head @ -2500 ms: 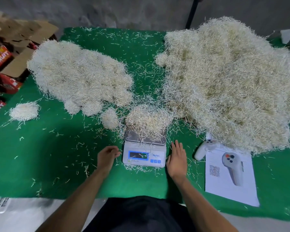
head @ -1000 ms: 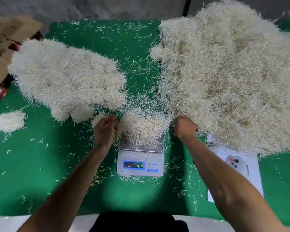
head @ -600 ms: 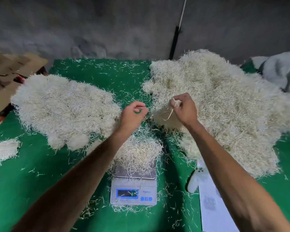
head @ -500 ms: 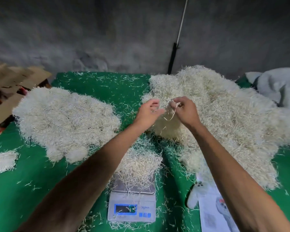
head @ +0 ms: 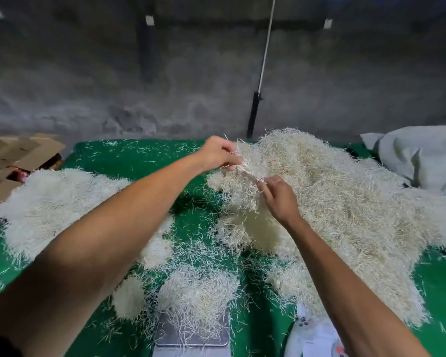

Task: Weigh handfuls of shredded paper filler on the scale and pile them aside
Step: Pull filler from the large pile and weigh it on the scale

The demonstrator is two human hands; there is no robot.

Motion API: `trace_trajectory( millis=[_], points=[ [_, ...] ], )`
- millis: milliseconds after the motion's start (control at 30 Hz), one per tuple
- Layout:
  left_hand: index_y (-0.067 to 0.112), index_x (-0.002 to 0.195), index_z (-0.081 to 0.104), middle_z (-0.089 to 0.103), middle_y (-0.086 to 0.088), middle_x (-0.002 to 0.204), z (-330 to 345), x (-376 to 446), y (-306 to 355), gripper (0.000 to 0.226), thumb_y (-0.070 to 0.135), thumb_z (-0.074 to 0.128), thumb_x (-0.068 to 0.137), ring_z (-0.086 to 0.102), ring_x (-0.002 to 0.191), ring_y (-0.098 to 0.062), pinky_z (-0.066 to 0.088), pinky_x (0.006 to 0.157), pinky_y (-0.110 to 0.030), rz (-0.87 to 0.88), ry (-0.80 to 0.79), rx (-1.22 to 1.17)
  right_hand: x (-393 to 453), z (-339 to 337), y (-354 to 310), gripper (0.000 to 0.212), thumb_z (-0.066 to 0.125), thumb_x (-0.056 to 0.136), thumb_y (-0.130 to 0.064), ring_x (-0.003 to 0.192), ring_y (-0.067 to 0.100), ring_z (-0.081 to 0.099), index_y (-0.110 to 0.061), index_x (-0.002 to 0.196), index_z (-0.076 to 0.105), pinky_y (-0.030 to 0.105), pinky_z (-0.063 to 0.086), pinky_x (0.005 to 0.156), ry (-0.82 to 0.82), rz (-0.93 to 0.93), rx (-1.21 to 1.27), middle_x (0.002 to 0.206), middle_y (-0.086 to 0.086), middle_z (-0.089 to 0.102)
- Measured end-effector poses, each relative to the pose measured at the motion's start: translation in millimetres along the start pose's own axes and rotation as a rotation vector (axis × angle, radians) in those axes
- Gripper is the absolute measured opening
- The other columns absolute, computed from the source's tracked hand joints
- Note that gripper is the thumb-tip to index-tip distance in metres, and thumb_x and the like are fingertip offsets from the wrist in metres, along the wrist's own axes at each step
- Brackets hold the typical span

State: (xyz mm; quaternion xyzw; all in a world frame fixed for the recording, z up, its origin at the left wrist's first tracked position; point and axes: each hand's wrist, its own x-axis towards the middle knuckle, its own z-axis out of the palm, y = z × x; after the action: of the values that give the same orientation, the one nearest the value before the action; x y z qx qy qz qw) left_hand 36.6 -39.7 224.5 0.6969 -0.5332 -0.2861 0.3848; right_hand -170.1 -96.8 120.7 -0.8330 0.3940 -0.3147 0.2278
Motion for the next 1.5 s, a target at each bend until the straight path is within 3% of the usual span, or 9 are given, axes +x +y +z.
trace_trajectory(
  millis=[300, 400, 633, 767, 900, 1033, 1233, 1367, 1500],
  points=[
    [0.013, 0.091, 0.077, 0.077, -0.002, 0.081, -85.6, -12.4, -64.2, 0.018, 0.020, 0.085, 0.078, 0.070, 0.067, -0.011, 0.054, 0.060, -0.022, -0.189, 0.219, -0.042, -22.2, -0.5, 73.3, 0.014, 0.052, 0.102, -0.006, 0.079, 0.027, 0.058, -0.003, 0.093, 0.063, 0.042, 0.057, 0.081, -0.161, 0.453, -0.160, 0.091, 0.020, 0.065],
    [0.016, 0.096, 0.075, 0.076, -0.002, 0.088, -71.8, -18.6, -76.2, 0.025, 0.025, 0.086, 0.076, 0.071, 0.063, -0.007, 0.055, 0.059, -0.018, -0.208, 0.213, -0.044, -6.5, 9.1, 31.1, 0.052, 0.063, 0.099, -0.009, 0.100, 0.029, 0.065, -0.002, 0.147, 0.047, 0.026, 0.045, 0.082, -0.304, 0.378, -0.134, 0.137, 0.022, 0.059],
    [0.015, 0.128, 0.064, 0.071, -0.007, 0.097, -64.9, -48.3, -73.5, 0.050, 0.026, 0.079, 0.082, 0.069, 0.073, -0.012, 0.062, 0.080, -0.038, -0.282, 0.150, -0.188, 15.3, 22.9, -68.7, 0.051, 0.077, 0.090, -0.024, 0.129, 0.026, 0.056, -0.014, 0.137, 0.060, 0.048, 0.043, 0.115, -0.270, 0.047, -0.106, 0.149, 0.007, 0.053],
    [-0.001, 0.148, 0.037, 0.053, -0.021, 0.134, -60.6, -73.5, -58.7, 0.053, 0.004, 0.058, 0.099, 0.067, 0.110, -0.033, 0.064, 0.074, -0.043, -0.284, 0.104, -0.779, -7.9, 50.5, -101.7, 0.023, 0.063, 0.101, -0.027, 0.082, 0.018, 0.063, -0.007, 0.112, 0.065, 0.040, 0.057, 0.085, -0.437, 0.047, 0.070, 0.106, 0.009, 0.070],
    [-0.012, 0.131, 0.043, 0.061, -0.019, 0.094, -80.6, -101.4, -70.9, 0.028, 0.000, 0.041, 0.105, 0.067, 0.071, -0.019, 0.058, 0.076, -0.029, -0.285, 0.172, -1.021, -28.6, 56.8, -78.7, 0.028, 0.055, 0.105, -0.018, 0.066, 0.023, 0.063, 0.007, 0.103, 0.068, 0.031, 0.057, 0.061, -0.502, 0.248, 0.616, 0.089, 0.021, 0.070],
    [-0.004, 0.133, 0.050, 0.055, -0.017, 0.108, -98.9, -135.5, -93.5, 0.030, 0.000, 0.045, 0.104, 0.055, 0.067, -0.009, 0.051, 0.058, -0.021, -0.403, 0.305, -0.756, -40.1, 44.8, -44.8, 0.028, 0.049, 0.105, -0.002, 0.066, 0.021, 0.061, 0.013, 0.127, 0.057, 0.034, 0.054, 0.061, -0.227, 0.628, 0.983, 0.096, 0.023, 0.068],
    [0.014, 0.136, 0.057, 0.069, -0.004, 0.106, -64.4, -166.6, -100.2, 0.047, 0.027, 0.070, 0.093, 0.066, 0.095, -0.010, 0.058, 0.082, -0.030, -0.342, 0.210, -0.153, -56.9, 48.1, -29.7, 0.063, 0.066, 0.099, -0.013, 0.096, 0.029, 0.069, 0.002, 0.153, 0.036, 0.031, 0.056, 0.072, -0.315, 0.454, 0.036, 0.134, 0.024, 0.059],
    [0.015, 0.112, 0.064, 0.064, 0.002, 0.092, -30.5, -174.4, -102.9, 0.029, 0.028, 0.075, 0.089, 0.061, 0.074, -0.004, 0.051, 0.068, -0.020, -0.343, 0.219, -0.130, -70.1, 54.3, -40.2, 0.037, 0.052, 0.106, -0.022, 0.061, 0.020, 0.056, 0.008, 0.093, 0.068, 0.035, 0.053, 0.064, 0.062, 0.382, 0.206, 0.091, 0.025, 0.073],
    [0.004, 0.094, 0.065, 0.061, -0.009, 0.078, 24.5, -197.6, -123.8, 0.025, 0.025, 0.076, 0.087, 0.057, 0.055, -0.012, 0.054, 0.057, -0.024, -0.396, -0.050, -0.012, -109.2, 72.1, -56.5, 0.046, 0.051, 0.107, -0.031, 0.054, 0.017, 0.044, -0.002, 0.073, 0.063, 0.040, 0.047, 0.059, -0.075, 0.384, 0.523, 0.072, 0.021, 0.062]
  ],
)
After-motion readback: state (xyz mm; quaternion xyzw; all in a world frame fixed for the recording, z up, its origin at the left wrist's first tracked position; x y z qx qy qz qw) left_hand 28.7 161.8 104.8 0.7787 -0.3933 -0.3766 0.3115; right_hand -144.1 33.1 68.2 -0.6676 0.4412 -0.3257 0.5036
